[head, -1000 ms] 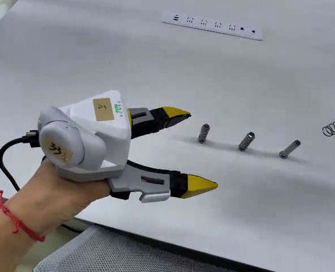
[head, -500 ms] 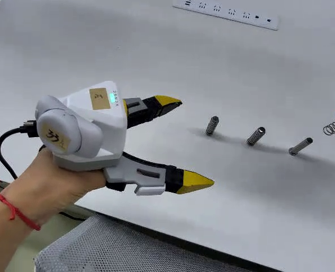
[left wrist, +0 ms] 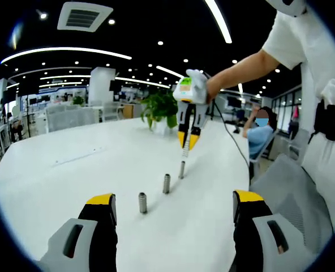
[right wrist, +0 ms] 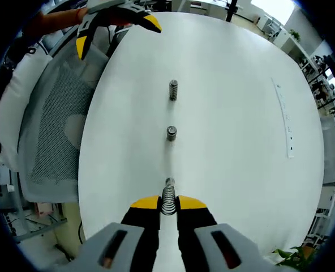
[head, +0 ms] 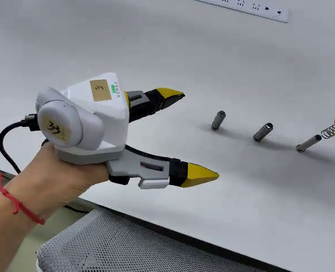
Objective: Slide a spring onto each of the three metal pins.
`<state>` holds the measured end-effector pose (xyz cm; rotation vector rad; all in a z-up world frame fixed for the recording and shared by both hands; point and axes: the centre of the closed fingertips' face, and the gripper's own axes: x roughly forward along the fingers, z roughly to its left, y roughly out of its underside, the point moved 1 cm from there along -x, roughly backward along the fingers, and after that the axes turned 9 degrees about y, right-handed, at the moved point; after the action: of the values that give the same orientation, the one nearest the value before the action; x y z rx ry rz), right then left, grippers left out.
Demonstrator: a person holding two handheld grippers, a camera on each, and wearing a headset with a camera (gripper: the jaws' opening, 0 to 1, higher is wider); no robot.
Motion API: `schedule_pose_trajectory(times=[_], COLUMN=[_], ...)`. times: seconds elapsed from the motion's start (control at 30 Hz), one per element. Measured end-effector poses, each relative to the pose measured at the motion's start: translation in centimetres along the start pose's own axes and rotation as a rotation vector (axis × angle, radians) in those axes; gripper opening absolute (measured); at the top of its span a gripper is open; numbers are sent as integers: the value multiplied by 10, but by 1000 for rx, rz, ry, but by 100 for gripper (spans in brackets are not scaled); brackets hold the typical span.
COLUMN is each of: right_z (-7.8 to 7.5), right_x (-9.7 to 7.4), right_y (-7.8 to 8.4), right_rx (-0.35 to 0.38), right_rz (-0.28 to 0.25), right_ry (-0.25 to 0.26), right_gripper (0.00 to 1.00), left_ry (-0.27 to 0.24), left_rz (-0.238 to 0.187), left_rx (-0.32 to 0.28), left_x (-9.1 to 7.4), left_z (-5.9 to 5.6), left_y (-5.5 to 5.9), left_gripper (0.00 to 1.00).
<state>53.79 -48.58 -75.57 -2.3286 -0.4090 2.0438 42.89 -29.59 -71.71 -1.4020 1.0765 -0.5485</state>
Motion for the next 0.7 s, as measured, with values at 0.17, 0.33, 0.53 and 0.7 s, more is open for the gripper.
schedule_pose_trajectory(times=[0.17, 0.33, 0.53, 0.7], right_z=[-2, -2, -3, -3], right_x=[8, 11, 13, 15], right_y=[3, 3, 3, 3], right_rx=[-4, -3, -2, -1], right_rz=[8, 10, 13, 14], right_ry=[-3, -8, -14, -18], right_gripper=[12, 12, 12, 12], left_ry=[3, 2, 3, 5], left_rz=[2, -1, -5, -8], left_rx=[-8, -14, -16, -20], left_x=[1, 0, 1, 2], left_z=[0, 1, 1, 1], left_y=[2, 3, 3, 2], left_gripper=[86, 86, 85, 85])
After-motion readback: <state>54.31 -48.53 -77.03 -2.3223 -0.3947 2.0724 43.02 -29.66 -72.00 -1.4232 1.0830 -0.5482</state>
